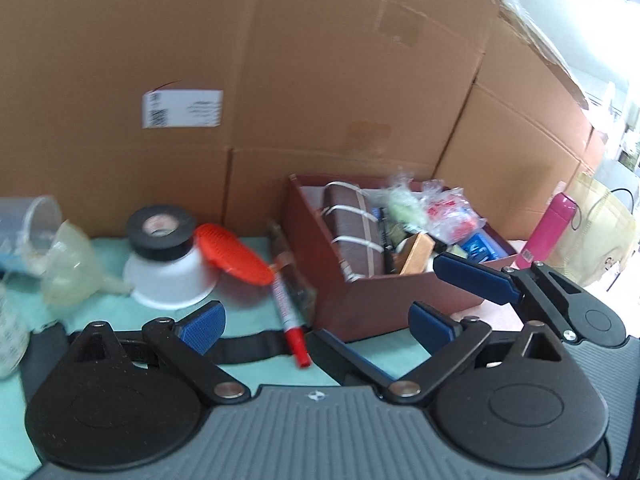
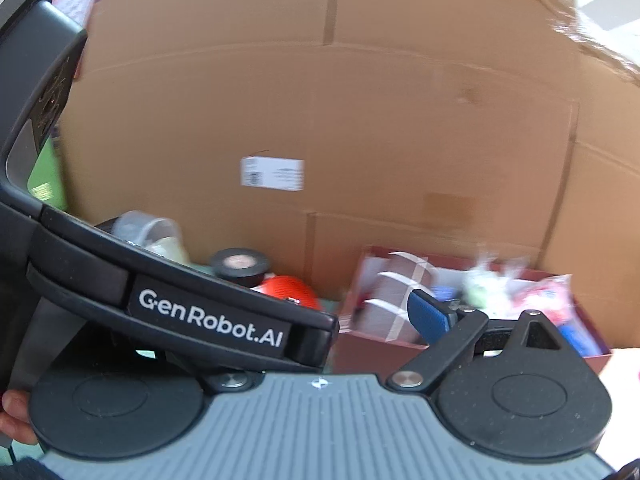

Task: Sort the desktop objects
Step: 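Move both tools back toward the black phone case on the table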

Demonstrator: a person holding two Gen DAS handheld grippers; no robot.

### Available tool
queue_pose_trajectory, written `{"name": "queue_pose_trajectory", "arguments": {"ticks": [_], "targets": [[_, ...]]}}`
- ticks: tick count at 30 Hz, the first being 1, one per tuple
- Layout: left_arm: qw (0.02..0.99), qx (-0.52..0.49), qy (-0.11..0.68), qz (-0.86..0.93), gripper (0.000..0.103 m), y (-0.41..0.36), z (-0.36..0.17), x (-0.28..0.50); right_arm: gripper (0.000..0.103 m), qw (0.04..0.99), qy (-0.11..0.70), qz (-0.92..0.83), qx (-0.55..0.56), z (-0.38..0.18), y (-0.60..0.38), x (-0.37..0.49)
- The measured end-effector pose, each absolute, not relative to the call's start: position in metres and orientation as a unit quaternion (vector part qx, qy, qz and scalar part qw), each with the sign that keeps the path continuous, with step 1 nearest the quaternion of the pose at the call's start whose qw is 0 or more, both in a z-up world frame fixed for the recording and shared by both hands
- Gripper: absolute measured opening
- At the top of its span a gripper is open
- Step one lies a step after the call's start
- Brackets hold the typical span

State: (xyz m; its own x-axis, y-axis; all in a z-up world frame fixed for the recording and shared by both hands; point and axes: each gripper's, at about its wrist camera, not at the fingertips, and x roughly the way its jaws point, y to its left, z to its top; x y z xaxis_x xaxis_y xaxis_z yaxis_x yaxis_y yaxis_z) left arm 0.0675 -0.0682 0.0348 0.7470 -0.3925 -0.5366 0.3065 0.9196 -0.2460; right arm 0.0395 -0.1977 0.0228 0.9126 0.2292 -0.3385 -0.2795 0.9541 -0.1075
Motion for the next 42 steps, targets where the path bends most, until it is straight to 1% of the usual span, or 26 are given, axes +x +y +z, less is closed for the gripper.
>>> {"name": "queue_pose_trajectory", "arguments": {"ticks": [4, 11, 17, 24, 27, 28, 30, 31, 32, 33, 35, 36, 37, 38, 39, 40, 41, 42], "targets": [[0.935, -0.085, 0.307, -0.158, 0.101, -0.039, 0.026, 0.053, 0.093, 0.968, 0.169, 0.172, -0.075, 0.017, -0.180, 0.017], [0.935, -0.122, 0.313, -0.110, 0.101, 0.016, 0.003, 0.033, 0.093, 0.951, 0.191, 0.233, -0.064, -0.008, -0.123, 0.023], [0.925, -0.165, 0.336, -0.072, 0.100, 0.058, -0.023, 0.028, 0.093, 0.936, 0.219, 0.269, -0.056, -0.033, -0.080, 0.029], [0.918, -0.190, 0.346, -0.031, 0.099, 0.095, -0.043, 0.030, 0.093, 0.926, 0.254, 0.273, -0.054, -0.058, -0.045, 0.048], [0.915, -0.199, 0.350, -0.021, 0.095, 0.107, -0.051, 0.034, 0.093, 0.930, 0.260, 0.255, -0.056, -0.065, -0.040, 0.057], [0.914, -0.200, 0.353, -0.018, 0.090, 0.110, -0.053, 0.036, 0.092, 0.930, 0.263, 0.251, -0.053, -0.066, -0.040, 0.060], [0.913, -0.209, 0.351, -0.014, 0.087, 0.117, -0.058, 0.038, 0.090, 0.930, 0.270, 0.245, -0.048, -0.069, -0.040, 0.067], [0.912, -0.214, 0.350, -0.013, 0.081, 0.120, -0.059, 0.038, 0.087, 0.929, 0.274, 0.243, -0.048, -0.071, -0.040, 0.069], [0.911, -0.216, 0.352, -0.009, 0.072, 0.122, -0.060, 0.040, 0.085, 0.928, 0.278, 0.243, -0.047, -0.073, -0.041, 0.069], [0.909, -0.216, 0.356, -0.006, 0.067, 0.124, -0.062, 0.042, 0.082, 0.928, 0.281, 0.241, -0.046, -0.075, -0.040, 0.071], [0.911, -0.216, 0.352, -0.003, 0.059, 0.126, -0.063, 0.042, 0.070, 0.927, 0.285, 0.240, -0.048, -0.077, -0.041, 0.070], [0.910, -0.217, 0.353, -0.004, 0.057, 0.127, -0.063, 0.042, 0.067, 0.926, 0.288, 0.240, -0.049, -0.078, -0.042, 0.070], [0.910, -0.218, 0.352, -0.006, 0.050, 0.128, -0.063, 0.043, 0.062, 0.925, 0.290, 0.240, -0.049, -0.079, -0.042, 0.070], [0.908, -0.220, 0.355, -0.009, 0.040, 0.128, -0.064, 0.044, 0.054, 0.925, 0.292, 0.238, -0.050, -0.080, -0.042, 0.071], [0.907, -0.223, 0.358, -0.013, 0.034, 0.128, -0.064, 0.046, 0.050, 0.925, 0.294, 0.237, -0.051, -0.081, -0.041, 0.072], [0.905, -0.226, 0.361, -0.015, 0.024, 0.129, -0.065, 0.047, 0.045, 0.924, 0.296, 0.237, -0.053, -0.082, -0.040, 0.073], [0.904, -0.226, 0.363, -0.017, 0.021, 0.128, -0.066, 0.048, 0.038, 0.922, 0.298, 0.240, -0.055, -0.083, -0.039, 0.074], [0.905, -0.224, 0.362, -0.018, 0.021, 0.127, -0.067, 0.048, 0.035, 0.921, 0.299, 0.242, -0.056, -0.083, -0.038, 0.075]]}}
